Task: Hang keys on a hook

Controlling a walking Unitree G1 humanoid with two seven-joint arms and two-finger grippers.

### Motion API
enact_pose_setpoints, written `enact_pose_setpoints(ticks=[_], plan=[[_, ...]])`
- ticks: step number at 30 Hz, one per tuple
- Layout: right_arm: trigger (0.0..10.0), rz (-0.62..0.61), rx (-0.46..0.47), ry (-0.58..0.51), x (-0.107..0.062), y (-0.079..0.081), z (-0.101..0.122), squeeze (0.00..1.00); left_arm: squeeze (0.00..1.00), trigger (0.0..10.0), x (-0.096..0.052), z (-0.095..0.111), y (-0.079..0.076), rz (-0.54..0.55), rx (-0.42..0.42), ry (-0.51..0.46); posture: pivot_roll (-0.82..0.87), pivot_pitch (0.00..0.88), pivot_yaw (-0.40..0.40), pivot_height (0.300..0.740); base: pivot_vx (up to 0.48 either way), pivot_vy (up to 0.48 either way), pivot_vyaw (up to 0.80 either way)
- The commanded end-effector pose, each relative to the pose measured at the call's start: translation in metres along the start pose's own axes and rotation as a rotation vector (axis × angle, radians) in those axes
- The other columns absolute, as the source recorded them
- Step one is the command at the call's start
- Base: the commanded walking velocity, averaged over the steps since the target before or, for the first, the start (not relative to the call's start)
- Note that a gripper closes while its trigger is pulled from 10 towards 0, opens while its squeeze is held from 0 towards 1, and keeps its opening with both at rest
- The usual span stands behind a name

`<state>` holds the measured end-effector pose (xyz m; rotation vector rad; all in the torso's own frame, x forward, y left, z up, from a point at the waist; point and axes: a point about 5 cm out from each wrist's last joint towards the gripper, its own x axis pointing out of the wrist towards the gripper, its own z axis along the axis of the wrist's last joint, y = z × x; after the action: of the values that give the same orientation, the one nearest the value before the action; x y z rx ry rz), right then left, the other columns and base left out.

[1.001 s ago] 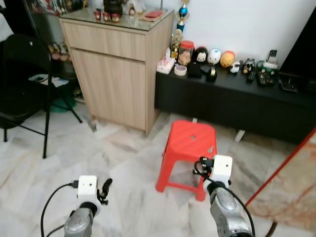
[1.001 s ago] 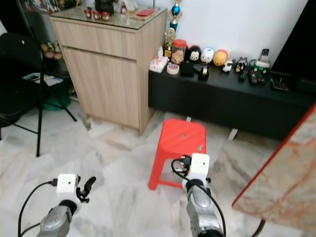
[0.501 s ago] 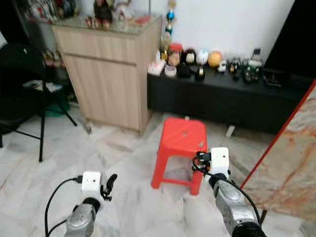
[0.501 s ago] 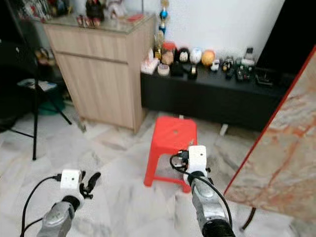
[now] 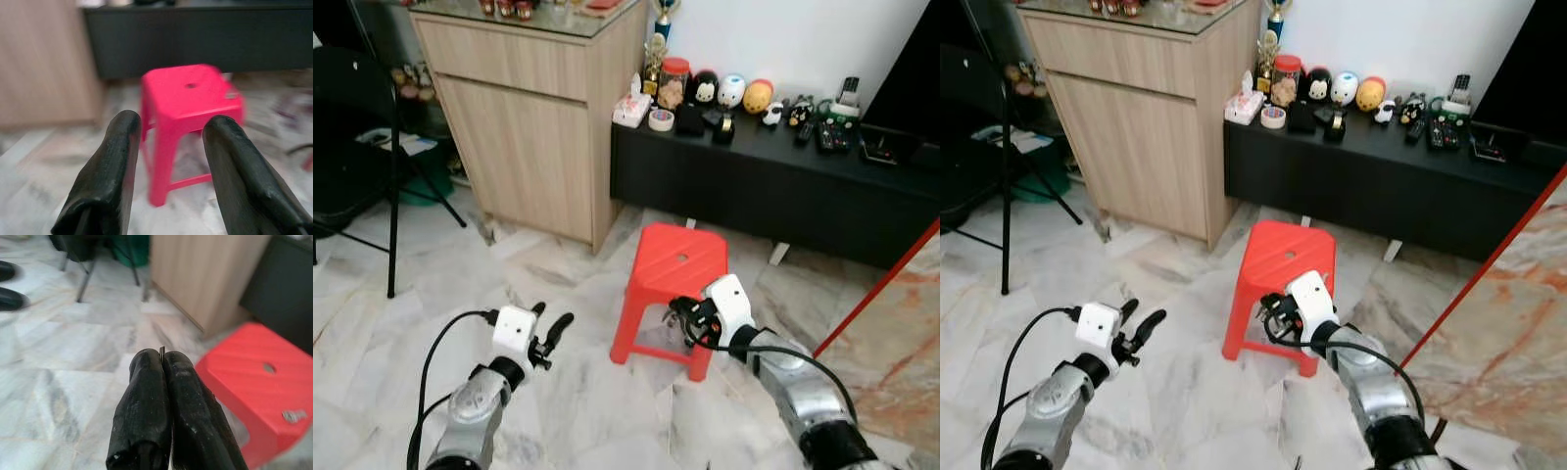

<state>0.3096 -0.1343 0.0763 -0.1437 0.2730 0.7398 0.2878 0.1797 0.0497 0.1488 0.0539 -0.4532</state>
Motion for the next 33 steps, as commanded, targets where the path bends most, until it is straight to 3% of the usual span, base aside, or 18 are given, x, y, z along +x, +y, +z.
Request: enact_pose_setpoints(ticks=[1, 8, 12, 14, 25, 30, 33], plan=[[10.0, 0.055, -0.025, -0.011, -0.002, 0.002, 0.007, 0.0, 0.0, 10.0, 0.001, 0.001, -0.007, -0.074, 0.018, 0.012, 0.06, 0.0, -0.092, 0.74, 0.0, 0.0, 0.0], [10.0, 0.245, -0.089, -0.048, -0.01, 0.019, 0.034, 0.0, 0.0, 10.0, 0.006, 0.012, -0.009, -0.124, 0.001, -0.001, 0.06, 0.0, -0.097, 0.74, 0.0, 0.0, 0.0], [10.0, 0.402, -0.123, -0.061, -0.018, 0.036, 0.039, 0.0, 0.0, 10.0, 0.006, 0.009, -0.011, -0.129, -0.01, 0.012, 0.06, 0.0, -0.098, 0.74, 0.0, 0.0, 0.0], [10.0, 0.416, -0.136, -0.052, -0.019, 0.037, 0.039, 0.0, 0.0, 10.0, 0.004, 0.008, -0.012, -0.135, -0.013, 0.019, 0.06, 0.0, -0.1, 0.74, 0.0, 0.0, 0.0], [10.0, 0.375, -0.195, -0.014, -0.018, 0.036, 0.049, 0.0, 0.0, 10.0, 0.0, 0.007, -0.015, -0.162, 0.0, 0.049, 0.06, 0.0, -0.102, 0.74, 0.0, 0.0, 0.0], [10.0, 0.262, -0.178, 0.013, -0.009, 0.029, 0.052, 0.0, 0.0, 10.0, -0.005, -0.008, -0.013, -0.135, 0.098, 0.155, 0.06, 0.0, -0.104, 0.74, 0.0, 0.0, 0.0], [10.0, 0.242, -0.177, 0.001, -0.007, 0.029, 0.057, 0.0, 0.0, 10.0, -0.004, -0.007, -0.013, -0.121, 0.107, 0.144, 0.06, 0.0, -0.104, 0.74, 0.0, 0.0, 0.0]])
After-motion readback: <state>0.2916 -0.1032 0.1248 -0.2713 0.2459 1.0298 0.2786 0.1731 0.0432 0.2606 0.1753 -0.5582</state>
